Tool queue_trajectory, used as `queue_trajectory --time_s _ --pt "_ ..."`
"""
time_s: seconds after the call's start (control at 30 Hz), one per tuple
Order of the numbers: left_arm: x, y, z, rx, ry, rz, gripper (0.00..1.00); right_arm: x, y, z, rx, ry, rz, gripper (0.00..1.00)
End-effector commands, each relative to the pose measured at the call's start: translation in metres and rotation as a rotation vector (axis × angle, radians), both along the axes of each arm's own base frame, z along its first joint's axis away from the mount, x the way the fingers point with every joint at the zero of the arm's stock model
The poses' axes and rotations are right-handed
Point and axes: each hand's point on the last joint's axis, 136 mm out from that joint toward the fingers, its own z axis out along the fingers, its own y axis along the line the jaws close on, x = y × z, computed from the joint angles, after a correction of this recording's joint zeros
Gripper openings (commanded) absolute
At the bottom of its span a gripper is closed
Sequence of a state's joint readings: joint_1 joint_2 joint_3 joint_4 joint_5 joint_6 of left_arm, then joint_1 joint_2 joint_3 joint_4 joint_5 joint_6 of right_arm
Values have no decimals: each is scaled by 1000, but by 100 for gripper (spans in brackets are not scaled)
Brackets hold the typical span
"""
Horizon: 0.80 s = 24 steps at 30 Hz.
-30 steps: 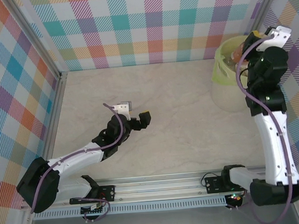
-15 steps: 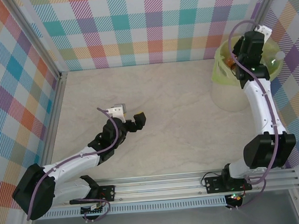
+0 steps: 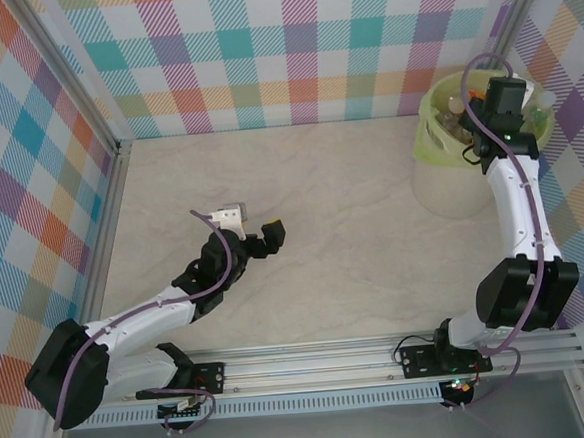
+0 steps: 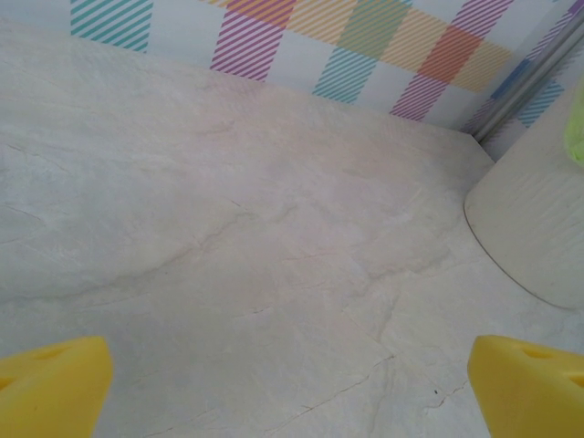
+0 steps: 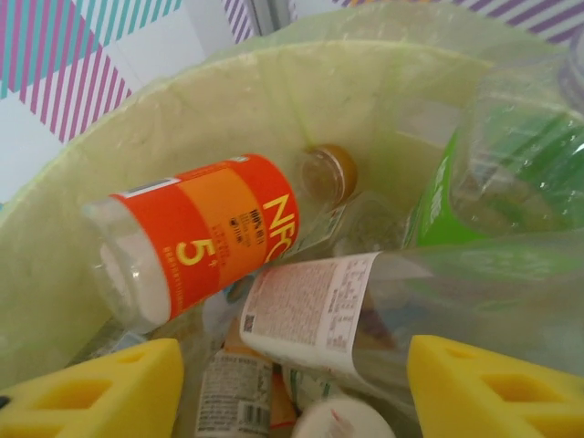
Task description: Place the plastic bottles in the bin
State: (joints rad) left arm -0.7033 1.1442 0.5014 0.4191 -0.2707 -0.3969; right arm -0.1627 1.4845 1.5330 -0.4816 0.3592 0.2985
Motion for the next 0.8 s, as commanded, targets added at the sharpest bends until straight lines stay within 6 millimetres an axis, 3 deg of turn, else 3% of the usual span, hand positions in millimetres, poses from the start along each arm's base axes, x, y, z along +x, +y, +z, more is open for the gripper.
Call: queue_trajectory --time_s 0.0,0.2,0.43,0.47,0.63,0.77 --pt "6 -1 10 -27 -17 7 100 -2 14 25 -6 -36 101 72" --pt "6 5 11 -27 -14 34 100 -2 65 57 53 -181 386 80" --pt "8 16 9 -4 -4 85 100 -20 92 81 51 -272 531 95" --pt "8 20 10 3 -8 100 100 -24 98 85 52 -288 561 100" --pt "10 50 15 56 -24 212 100 -56 141 107 71 -390 800 100" --pt "9 85 22 97 -39 334 100 -90 180 112 101 -452 1028 100"
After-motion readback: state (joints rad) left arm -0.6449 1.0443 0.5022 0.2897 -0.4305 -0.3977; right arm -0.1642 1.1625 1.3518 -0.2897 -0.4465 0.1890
